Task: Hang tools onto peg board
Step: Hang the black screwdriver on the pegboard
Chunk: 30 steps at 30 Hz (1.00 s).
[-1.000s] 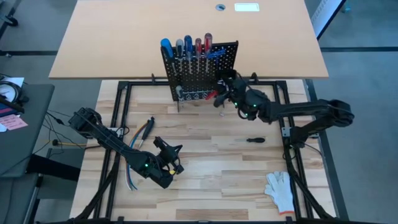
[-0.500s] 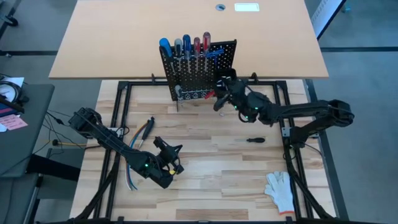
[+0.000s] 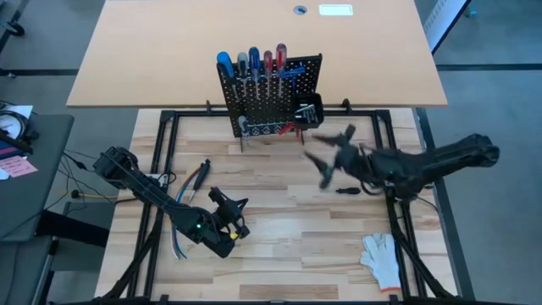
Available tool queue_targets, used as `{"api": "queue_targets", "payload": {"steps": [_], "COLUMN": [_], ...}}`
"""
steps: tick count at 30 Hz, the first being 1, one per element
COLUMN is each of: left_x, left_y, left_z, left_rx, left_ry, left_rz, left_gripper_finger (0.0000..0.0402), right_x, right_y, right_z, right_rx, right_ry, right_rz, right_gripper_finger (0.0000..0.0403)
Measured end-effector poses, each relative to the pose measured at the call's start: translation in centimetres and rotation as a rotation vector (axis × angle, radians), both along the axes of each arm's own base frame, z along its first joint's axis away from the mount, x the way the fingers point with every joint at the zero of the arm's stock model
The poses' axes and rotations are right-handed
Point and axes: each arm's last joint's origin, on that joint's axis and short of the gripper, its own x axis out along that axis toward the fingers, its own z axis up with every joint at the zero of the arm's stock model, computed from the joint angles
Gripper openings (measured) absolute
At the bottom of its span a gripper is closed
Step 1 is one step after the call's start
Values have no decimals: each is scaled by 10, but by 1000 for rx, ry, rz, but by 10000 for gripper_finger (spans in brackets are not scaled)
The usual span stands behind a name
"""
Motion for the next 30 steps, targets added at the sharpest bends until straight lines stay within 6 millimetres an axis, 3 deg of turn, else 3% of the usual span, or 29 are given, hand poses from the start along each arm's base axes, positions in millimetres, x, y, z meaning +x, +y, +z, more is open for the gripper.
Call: {"api": "queue_targets", "payload": {"steps": [5,12,16,22,30], "left_x": [-1,-3,-4,0,-9], "left_y": [0,3,10,41,119], "left_z": [0,-3,-5,-13,-23], "left_rx": [-11,-61,-89,-191,-341], "left_ry": [-3,-10,-10,92,440], "left_rz": [6,36,84,194,492], "left_gripper_finger": [0,0,16,91,201], "right_x": [-22,-35,-31,-12,2], "right_y": [47,112,136,149,146], "right_z": [-17,-88,-122,-167,-196], "right_rx": [112,346,312,252,304], "right_ry": [95,146,236,344,433], "right_rz": [223,444,474,434,427], "right_gripper_finger": [239,225,218,212,211]}}
